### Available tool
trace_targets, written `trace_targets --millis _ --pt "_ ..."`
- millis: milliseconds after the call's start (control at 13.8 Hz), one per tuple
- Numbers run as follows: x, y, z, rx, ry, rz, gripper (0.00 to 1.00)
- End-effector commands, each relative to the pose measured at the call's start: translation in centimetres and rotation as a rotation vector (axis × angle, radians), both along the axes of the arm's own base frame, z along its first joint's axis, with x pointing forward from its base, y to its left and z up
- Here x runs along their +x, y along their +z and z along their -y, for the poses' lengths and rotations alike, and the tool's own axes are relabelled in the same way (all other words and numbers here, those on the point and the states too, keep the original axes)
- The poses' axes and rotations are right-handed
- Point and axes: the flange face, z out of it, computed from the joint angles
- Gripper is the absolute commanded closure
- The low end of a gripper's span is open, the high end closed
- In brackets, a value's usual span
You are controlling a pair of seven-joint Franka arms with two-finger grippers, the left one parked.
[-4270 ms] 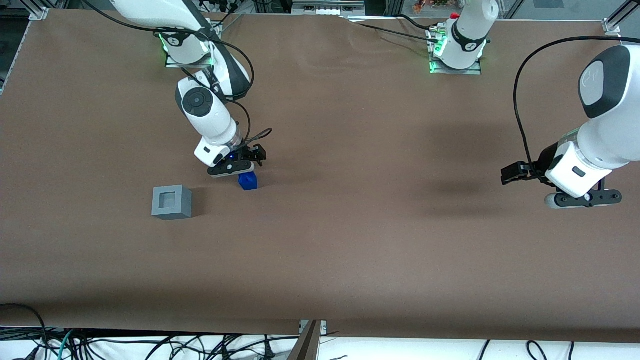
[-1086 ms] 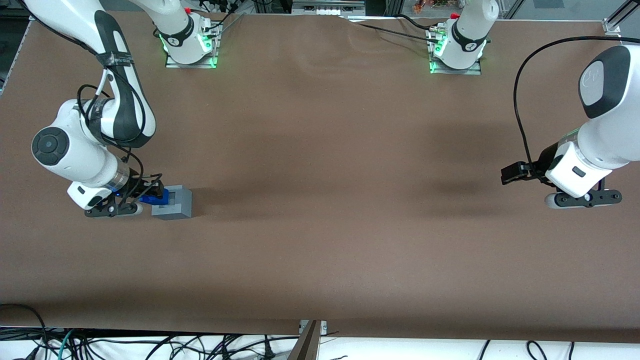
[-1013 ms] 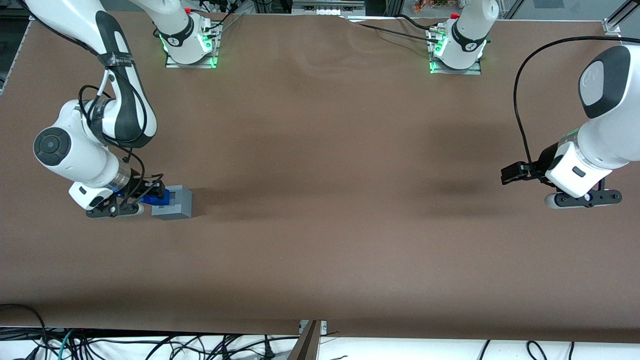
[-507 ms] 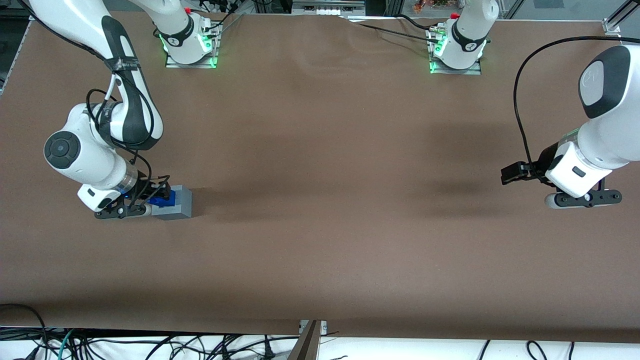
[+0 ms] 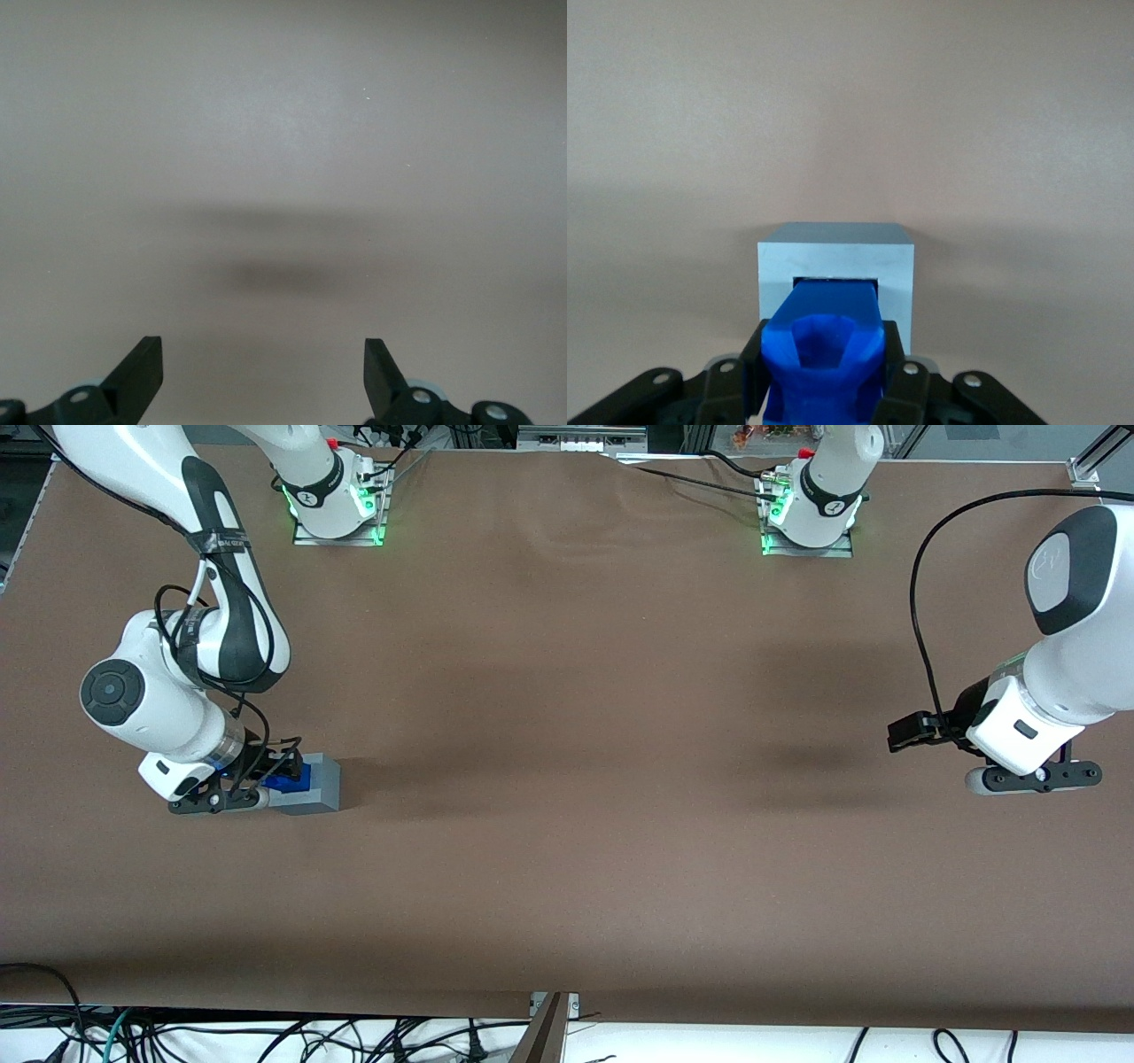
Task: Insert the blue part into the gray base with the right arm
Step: 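Open the right gripper to release the blue part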
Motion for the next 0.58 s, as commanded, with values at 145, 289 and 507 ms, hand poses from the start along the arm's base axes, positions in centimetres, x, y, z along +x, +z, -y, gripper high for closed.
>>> trace_targets --millis 145,289,507 --pt "0.09 -0.73 0.13 0.01 -0.006 0.017 0.67" --pt "0.16 -0.69 0.01 0.01 -0.018 0.019 0.09" --pt "0.39 0.05 -0.16 0.013 -0.036 0.029 0.01"
